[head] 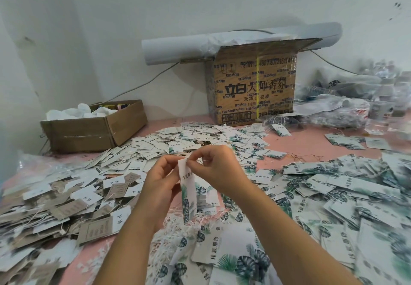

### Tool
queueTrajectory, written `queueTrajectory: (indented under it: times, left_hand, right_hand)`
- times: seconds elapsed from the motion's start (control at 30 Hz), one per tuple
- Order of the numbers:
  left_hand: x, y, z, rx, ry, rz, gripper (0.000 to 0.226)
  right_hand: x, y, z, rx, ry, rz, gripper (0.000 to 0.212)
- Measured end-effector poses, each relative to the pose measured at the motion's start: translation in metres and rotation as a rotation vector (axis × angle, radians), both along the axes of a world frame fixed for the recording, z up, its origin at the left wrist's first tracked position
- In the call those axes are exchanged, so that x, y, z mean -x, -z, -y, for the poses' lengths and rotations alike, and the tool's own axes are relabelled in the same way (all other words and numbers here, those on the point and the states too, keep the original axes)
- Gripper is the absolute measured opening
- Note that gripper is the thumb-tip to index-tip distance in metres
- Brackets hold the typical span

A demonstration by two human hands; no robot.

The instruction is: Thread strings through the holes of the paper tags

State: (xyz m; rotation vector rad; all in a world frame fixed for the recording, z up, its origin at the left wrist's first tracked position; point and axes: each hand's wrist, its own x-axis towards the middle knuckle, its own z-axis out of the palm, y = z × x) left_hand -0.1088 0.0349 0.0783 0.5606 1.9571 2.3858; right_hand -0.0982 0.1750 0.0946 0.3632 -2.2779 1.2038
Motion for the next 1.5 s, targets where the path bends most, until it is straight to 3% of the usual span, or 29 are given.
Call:
queueTrajectory:
  times: [0.17,0.33,0.43,0.7,1.03,1.13,1.33,1.5]
  left_hand:
    - [0.002,0.003,0.0,0.01,-0.027,-0.006,0.002]
    - [0.005,0.005,-0.002,0.046,-0.063,0.056,0.02]
    - [0.005,0.004,-0.003,-0.001,-0.093,0.098,0.022]
    - [0.009,-0.005,0.007,-0.342,-0.344,0.091,0.018]
    - [0.009,-0.001,0.01,-0.319,-0.327,0.02,0.016]
    - [0.007,-0.001,0.008,-0.228,-0.272,-0.025,0.018]
    - [0.0,-0.002,-0.002,0.076,-0.253,-0.196,0.016]
    - [-0.003,-0.001,-0.005,0.198,-0.19,-0.258,0.021]
  right_hand:
    - [-0.001,0.001,-0.002,-0.02,-0.066,0.052,0.01]
    - [0.0,0.003,0.001,0.002,-0.087,0.089,0.009]
    - [0.0,0.001,-0.001,0.093,-0.102,0.119,0.014]
    - [-0.002,-0.004,-0.028,0.435,-0.162,0.382,0.029]
    - [0.003,-0.001,-0.042,0.695,-0.049,0.299,0.014]
    - [0.001,-0.005,-0.038,0.634,-0.066,0.241,0.008]
    - [-0.006,-0.011,-0.016,0.28,-0.19,0.212,0.01]
    - [-0.006,-0.011,-0.007,0.18,-0.243,0.176,0.005]
